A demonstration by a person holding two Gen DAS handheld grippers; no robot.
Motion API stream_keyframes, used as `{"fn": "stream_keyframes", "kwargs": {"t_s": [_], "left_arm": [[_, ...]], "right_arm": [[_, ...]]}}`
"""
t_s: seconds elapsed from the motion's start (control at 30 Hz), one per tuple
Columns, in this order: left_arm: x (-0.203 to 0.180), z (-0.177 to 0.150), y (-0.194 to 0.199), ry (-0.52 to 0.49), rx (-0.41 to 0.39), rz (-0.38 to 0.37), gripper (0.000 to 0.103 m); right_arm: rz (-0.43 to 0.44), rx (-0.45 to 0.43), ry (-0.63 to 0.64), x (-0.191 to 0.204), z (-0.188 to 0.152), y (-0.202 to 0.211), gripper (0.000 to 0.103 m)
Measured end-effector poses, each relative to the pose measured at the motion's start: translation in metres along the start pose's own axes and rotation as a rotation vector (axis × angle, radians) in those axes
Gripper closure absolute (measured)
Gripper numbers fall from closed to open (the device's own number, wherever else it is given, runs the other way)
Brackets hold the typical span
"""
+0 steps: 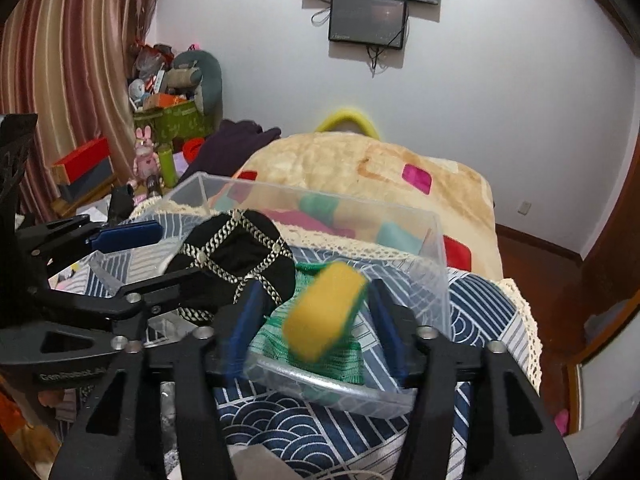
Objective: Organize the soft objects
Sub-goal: 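Withdraw both tools from the box toward the remaining items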
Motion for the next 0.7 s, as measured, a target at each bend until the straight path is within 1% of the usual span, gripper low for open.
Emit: {"fn": "stream_keyframes", "kwargs": {"t_s": [0.07, 0.13, 0.3, 0.37, 0.47, 0.53, 0.63, 0.7], "left_arm": [[0.002, 0.004, 0.008, 0.008, -0.016, -0.002, 0.03], [0.003, 0.009, 0.014, 0.01, -0.029, 0.001, 0.027], [0.009, 0.02, 0.033, 0.02, -0.07, 0.009, 0.025], [0.012, 0.023, 0.039, 0.032, -0.087, 0.009, 0.02], [0.016, 0.028, 0.051, 0.032, -0.117, 0.02, 0.019], [0.017, 0.029, 0.058, 0.019, -0.131, 0.032, 0.019], [0.018, 0.027, 0.069, 0.002, -0.149, 0.046, 0.012], [0.017, 0.022, 0.075, -0.002, -0.149, 0.044, 0.01]], "right_arm": [[-0.009, -0.019, -0.004, -0.002, 0.004, 0.006, 0.038], [-0.012, -0.04, -0.013, -0.004, 0.009, 0.012, 0.035], [-0.02, -0.099, -0.027, -0.006, 0.021, 0.032, 0.032], [-0.022, -0.123, -0.025, -0.005, 0.026, 0.039, 0.031], [-0.02, -0.156, -0.028, -0.002, 0.03, 0.051, 0.029], [-0.02, -0.173, -0.03, -0.001, 0.033, 0.056, 0.029], [-0.017, -0.201, -0.042, -0.002, 0.036, 0.067, 0.029], [-0.009, -0.213, -0.055, -0.002, 0.035, 0.073, 0.029]]}}
Point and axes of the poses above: each gripper's, at about its wrist camera, not at the fingertips, and y roughly against the way its jaws point, x to its left, z to its top, the point moved 7 cm from there along -y, roughly the way its jaws point, and after that the axes turned 13 degrees about -x, right-handed, at the moved point
